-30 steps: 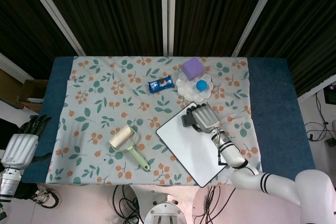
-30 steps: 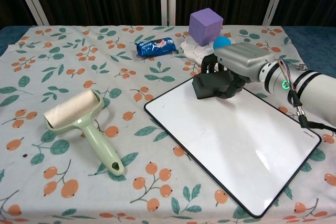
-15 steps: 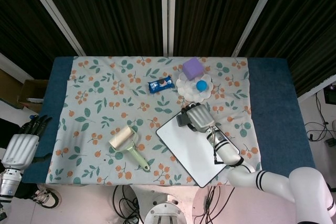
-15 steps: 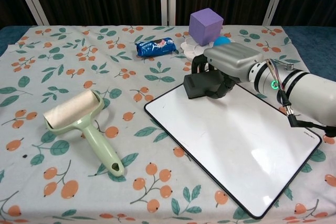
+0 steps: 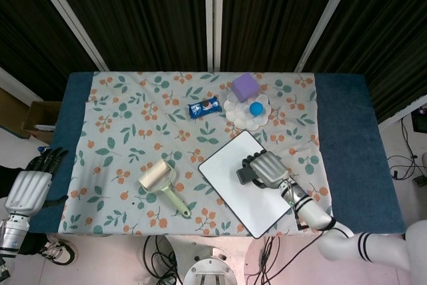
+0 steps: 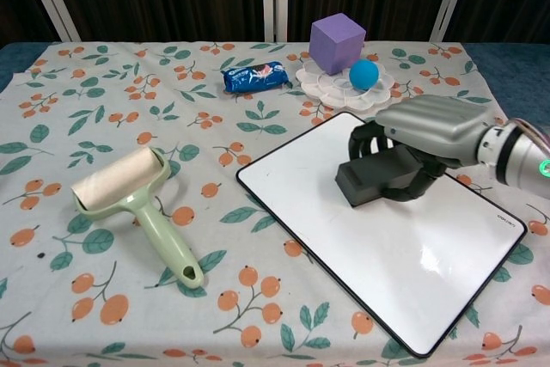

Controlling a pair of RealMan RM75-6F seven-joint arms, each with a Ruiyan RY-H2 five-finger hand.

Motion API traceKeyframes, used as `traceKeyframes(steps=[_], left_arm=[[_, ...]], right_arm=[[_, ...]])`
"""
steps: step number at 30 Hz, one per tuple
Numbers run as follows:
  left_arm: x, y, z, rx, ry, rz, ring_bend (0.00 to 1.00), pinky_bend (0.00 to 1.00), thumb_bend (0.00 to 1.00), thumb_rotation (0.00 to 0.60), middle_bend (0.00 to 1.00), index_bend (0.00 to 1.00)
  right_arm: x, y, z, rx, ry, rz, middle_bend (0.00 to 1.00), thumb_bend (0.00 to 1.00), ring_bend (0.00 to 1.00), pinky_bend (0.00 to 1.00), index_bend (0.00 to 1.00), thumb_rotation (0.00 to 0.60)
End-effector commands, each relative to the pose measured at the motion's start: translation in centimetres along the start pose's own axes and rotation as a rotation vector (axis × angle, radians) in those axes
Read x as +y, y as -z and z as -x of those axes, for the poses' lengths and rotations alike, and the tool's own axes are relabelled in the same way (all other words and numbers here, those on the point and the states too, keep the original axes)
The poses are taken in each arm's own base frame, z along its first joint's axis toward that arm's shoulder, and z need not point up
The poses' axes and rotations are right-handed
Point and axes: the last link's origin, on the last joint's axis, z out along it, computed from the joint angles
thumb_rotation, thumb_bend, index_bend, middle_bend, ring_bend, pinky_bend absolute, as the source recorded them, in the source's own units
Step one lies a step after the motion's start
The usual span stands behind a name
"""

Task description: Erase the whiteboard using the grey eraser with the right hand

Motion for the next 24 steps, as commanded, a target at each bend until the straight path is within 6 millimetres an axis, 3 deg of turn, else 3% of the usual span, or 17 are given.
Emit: traceKeyframes(steps=[1,8,14,19,24], left_arm=[[0.2,0.0,0.1,-0.001,0.000,0.006,0.04,0.16,0.00,0.600,0.06,0.07],[0.5,0.1,0.1,-0.003,-0.005,0.012,0.04,0.16,0.00,0.600,0.06,0.07],[0.7,0.0,0.2,-0.003,-0.006,0.016,0.04,0.16,0.00,0.600,0.06,0.07],[0.9,-0.1,0.1,0.008,-0.001,0.023,0.04,0.16,0.00,0.600,0.06,0.07],[0.8,-0.1,0.3,0.002,-0.003,0.022,0.04,0.16,0.00,0.600,0.06,0.07]], right_arm=[[0.9,2.3,0.9,-0.036,-0.004,0.016,0.71,0.42,0.67,0.79,0.87,0.600],[2.2,5.6,1.2,-0.061,-0.041,0.034,0.71,0.42,0.67,0.79,0.87,0.600],[3.7,7.6,-0.7,0.046,-0.078,0.057,0.71,0.42,0.67,0.79,0.87,0.600],[7.6,7.9,-3.0,0.244,-0.096,0.190,0.71,0.42,0.67,0.79,0.87,0.600],[12.5,7.7,-2.9,0.292,-0.106,0.358,0.71,0.42,0.67,0.79,0.87,0.600]])
